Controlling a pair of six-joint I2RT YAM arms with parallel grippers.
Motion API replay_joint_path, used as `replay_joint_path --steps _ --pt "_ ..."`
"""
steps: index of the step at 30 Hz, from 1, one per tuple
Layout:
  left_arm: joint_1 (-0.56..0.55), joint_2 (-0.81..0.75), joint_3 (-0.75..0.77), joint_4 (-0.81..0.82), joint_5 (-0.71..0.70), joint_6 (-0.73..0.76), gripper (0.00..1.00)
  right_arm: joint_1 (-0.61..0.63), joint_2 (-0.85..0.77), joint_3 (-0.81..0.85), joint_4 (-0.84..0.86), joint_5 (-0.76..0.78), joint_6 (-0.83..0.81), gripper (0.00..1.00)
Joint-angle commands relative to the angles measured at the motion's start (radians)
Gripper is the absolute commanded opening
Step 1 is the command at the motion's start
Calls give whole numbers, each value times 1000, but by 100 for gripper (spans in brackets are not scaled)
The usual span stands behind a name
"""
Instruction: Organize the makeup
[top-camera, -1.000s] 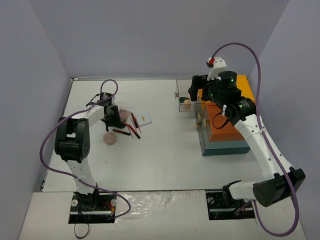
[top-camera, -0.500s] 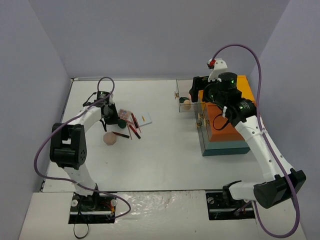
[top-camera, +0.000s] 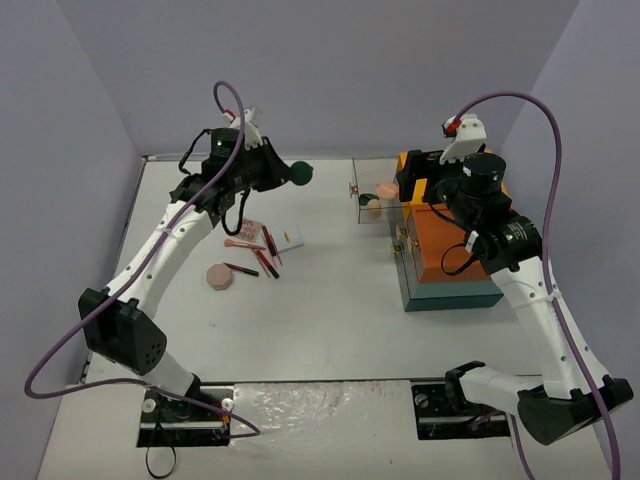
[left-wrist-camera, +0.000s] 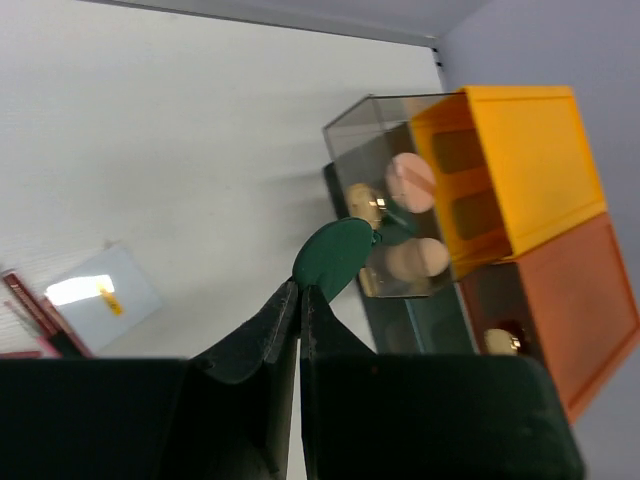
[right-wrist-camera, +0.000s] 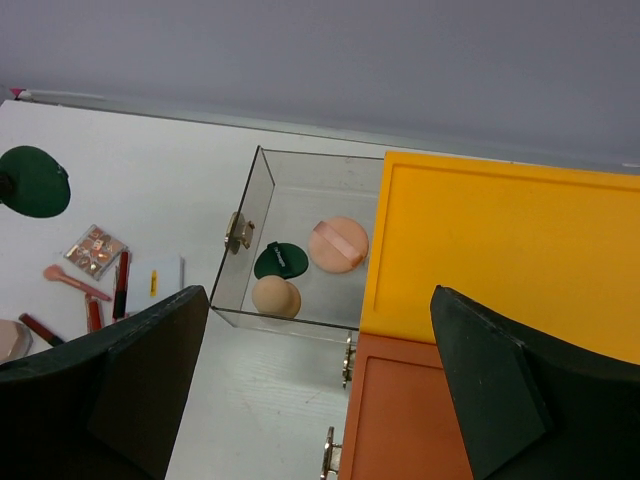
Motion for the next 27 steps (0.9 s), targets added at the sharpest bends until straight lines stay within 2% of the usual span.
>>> replay_joint_path --steps 1,6,9,13,15,16,18,20,24,27 --pt "-82 110 170 100 28 -75 0 -3 -38 -14 59 41 -13 91" --pt "-172 242 361 99 15 -61 0 -3 -56 -29 56 43 -10 92" --pt "-205 319 450 76 -5 -50 6 -3 -65 -35 55 47 -7 92" --pt "-230 398 526 48 -10 -43 8 -3 -67 -35 55 39 -7 93" --pt "-237 425 553 41 -14 -38 19 -3 -57 -34 56 29 -7 93" --pt "-239 433 554 40 -15 -37 20 -3 -56 -31 55 25 -7 93" --pt "-243 437 570 32 -18 -25 36 -3 -39 -21 53 16 -6 93" --pt "-243 429 576 16 -39 -6 48 -3 -19 -11 50 -3 -4 93" --pt "-241 362 592 -42 -100 46 61 1 21 28 50 -61 -2 93" --pt "-229 277 549 -99 -207 117 73 24 91 73 49 -94 -1 93"
